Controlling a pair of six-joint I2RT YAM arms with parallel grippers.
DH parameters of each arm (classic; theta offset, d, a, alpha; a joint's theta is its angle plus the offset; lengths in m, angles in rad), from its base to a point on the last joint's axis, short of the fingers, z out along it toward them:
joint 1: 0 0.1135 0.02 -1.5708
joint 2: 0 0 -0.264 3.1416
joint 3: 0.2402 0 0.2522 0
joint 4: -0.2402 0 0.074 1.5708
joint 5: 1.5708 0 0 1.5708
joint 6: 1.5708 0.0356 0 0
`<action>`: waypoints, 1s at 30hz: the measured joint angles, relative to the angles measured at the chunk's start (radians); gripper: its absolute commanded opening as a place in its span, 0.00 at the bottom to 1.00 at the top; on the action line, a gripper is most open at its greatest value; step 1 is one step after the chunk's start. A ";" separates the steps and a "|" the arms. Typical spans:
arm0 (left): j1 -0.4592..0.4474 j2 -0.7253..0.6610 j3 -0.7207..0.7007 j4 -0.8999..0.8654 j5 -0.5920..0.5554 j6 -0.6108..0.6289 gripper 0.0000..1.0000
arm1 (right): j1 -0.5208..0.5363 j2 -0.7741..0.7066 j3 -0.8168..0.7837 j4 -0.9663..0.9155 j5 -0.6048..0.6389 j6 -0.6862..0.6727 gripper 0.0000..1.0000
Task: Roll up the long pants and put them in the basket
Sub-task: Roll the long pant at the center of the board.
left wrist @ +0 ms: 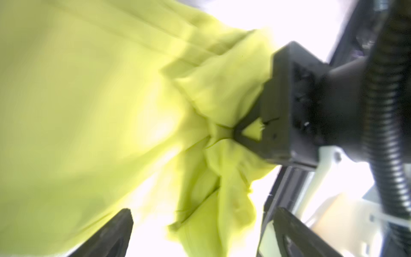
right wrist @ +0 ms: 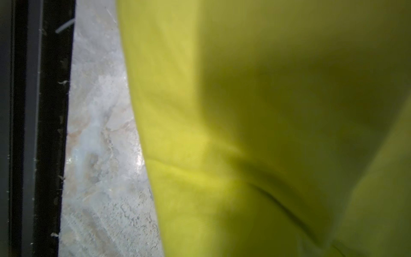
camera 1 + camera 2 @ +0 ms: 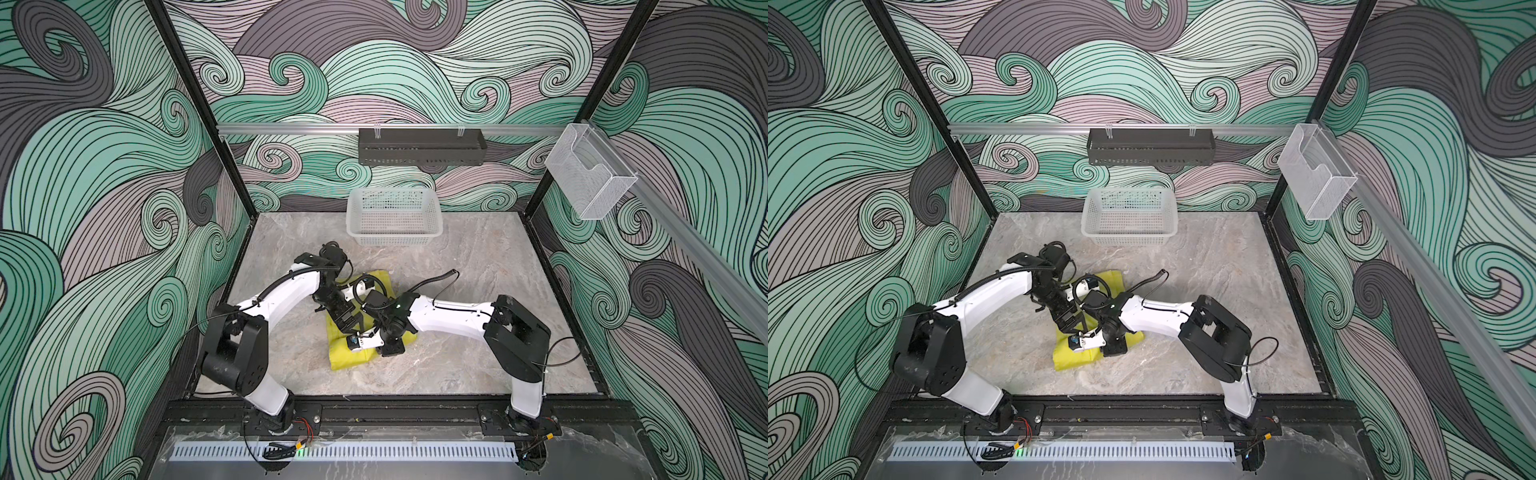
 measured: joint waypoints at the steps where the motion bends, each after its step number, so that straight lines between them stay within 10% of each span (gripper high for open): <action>1: 0.000 -0.023 -0.009 0.010 -0.031 -0.011 0.99 | -0.006 0.019 0.031 -0.034 -0.016 0.000 0.00; 10: 0.027 -0.517 -0.205 0.080 -0.322 -0.051 0.99 | -0.005 0.296 0.439 -0.535 -0.286 0.017 0.00; 17: -0.032 -1.010 -0.389 0.089 -0.097 0.137 0.99 | -0.049 0.494 0.628 -0.822 -0.549 -0.031 0.00; 30: -0.038 -0.942 -0.352 0.018 -0.072 0.288 0.98 | -0.159 0.590 0.650 -0.925 -0.772 -0.098 0.00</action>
